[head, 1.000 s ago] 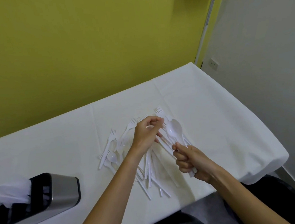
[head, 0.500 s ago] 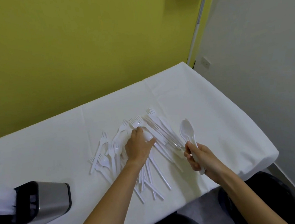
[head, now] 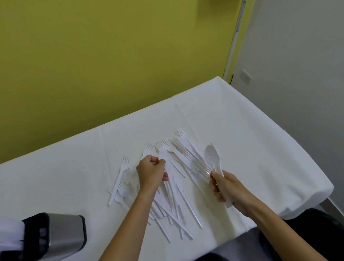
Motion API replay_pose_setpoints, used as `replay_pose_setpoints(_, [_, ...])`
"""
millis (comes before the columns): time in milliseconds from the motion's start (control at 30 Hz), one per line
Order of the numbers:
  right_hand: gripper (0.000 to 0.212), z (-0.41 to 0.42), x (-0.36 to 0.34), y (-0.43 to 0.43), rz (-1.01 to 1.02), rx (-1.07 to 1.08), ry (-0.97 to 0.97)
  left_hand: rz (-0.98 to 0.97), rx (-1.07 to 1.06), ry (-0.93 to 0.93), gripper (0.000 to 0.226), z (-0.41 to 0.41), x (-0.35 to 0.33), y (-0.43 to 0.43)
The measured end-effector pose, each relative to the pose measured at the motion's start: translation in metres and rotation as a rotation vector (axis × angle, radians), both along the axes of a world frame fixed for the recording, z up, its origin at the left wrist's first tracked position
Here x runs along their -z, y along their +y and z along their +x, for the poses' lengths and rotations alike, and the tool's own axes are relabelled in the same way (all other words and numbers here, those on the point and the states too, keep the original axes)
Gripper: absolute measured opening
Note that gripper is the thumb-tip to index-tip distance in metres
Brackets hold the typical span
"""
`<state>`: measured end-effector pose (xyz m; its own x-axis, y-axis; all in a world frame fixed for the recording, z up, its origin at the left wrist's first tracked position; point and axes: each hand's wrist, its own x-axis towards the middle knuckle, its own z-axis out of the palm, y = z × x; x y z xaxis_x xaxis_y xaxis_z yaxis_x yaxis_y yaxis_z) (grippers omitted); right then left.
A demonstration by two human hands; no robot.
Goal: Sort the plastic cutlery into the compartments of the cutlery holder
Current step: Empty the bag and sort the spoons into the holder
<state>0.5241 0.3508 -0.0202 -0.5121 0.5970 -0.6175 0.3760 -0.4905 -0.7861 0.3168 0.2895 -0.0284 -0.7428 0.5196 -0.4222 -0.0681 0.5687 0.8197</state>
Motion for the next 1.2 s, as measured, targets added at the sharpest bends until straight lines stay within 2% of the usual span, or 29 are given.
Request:
replay_pose_setpoints(100, [0.024,-0.014,-0.001,-0.005,0.039,-0.071,0.013,0.125,0.048,-0.328,0.011,-0.004,-0.014,-0.007])
replay_pose_setpoints(200, [0.029,-0.027,-0.007,-0.012,0.009,-0.156,0.027,0.19,0.129,-0.428,0.013,-0.003,-0.025,-0.011])
replay_pose_setpoints(300, [0.032,-0.039,-0.014,-0.021,-0.166,-0.222,0.141,0.218,0.139,-0.388,0.009,0.0,-0.029,-0.012])
replay_pose_setpoints(367, [0.031,-0.044,-0.017,-0.025,-0.28,-0.23,0.228,0.209,0.155,-0.273,0.011,0.001,-0.028,-0.014])
replay_pose_setpoints(467, [0.031,-0.048,-0.013,-0.026,-0.35,-0.221,0.273,0.188,0.198,-0.122,0.013,-0.001,-0.029,-0.02])
replay_pose_setpoints(533, [0.03,-0.05,-0.008,-0.029,-0.394,-0.213,0.333,0.218,0.223,-0.161,0.013,-0.004,-0.033,-0.024])
replay_pose_setpoints(667, [0.028,-0.057,-0.003,-0.034,-0.545,-0.248,0.46,0.194,0.328,-0.222,0.03,-0.012,-0.045,-0.031])
replay_pose_setpoints(800, [0.036,-0.067,-0.002,-0.039,-0.625,-0.294,0.507,0.202,0.424,-0.179,0.027,-0.024,-0.053,-0.045])
replay_pose_setpoints(933, [0.034,-0.079,-0.012,-0.052,-0.482,-0.394,0.478,0.224,0.445,-0.149,0.017,-0.038,-0.062,-0.064])
replay_pose_setpoints(1100, [0.033,-0.101,-0.047,-0.074,0.014,-0.61,0.229,0.208,0.478,-0.057,0.013,-0.06,-0.085,-0.098])
replay_pose_setpoints(1200, [0.031,-0.122,-0.071,-0.087,0.208,-0.761,0.16,0.189,0.519,0.011,0.014,-0.077,-0.107,-0.122])
